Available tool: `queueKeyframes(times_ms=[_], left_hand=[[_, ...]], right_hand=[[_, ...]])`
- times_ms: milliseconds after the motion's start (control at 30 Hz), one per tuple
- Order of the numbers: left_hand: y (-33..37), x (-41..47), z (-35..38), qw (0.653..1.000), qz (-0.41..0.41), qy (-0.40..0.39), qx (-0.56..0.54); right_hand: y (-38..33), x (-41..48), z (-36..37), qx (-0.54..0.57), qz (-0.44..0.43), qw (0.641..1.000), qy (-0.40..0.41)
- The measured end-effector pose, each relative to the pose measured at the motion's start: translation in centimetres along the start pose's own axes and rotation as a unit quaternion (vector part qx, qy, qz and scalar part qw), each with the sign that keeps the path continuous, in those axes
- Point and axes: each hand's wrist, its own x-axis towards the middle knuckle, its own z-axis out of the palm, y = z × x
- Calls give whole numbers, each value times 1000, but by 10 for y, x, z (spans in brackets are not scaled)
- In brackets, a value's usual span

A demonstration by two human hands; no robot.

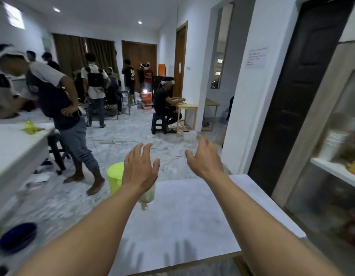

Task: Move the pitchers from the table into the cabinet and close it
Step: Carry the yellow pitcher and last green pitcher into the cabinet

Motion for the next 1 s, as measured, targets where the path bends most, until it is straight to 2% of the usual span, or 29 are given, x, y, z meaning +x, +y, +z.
queueKeyframes(times_ms=[300, 467, 567, 867, 1000], left_hand=[[-111, -4, 66, 972, -227, 11, -58], [-165, -8, 115, 956, -287, -14, -54], [-193, -5, 148, 935, -345, -19, -81], [-213, 4, 212, 864, -475, 5, -168], [-217, 10, 216, 870, -464, 17, -167]], right_hand=[[-1, 38, 168, 61, -3, 992, -114], [15, 57, 259, 88, 12, 980, -176], [22, 65, 306, 110, 35, 974, -195], [40, 79, 388, 212, 158, 939, -220], [41, 85, 405, 245, 201, 920, -229]])
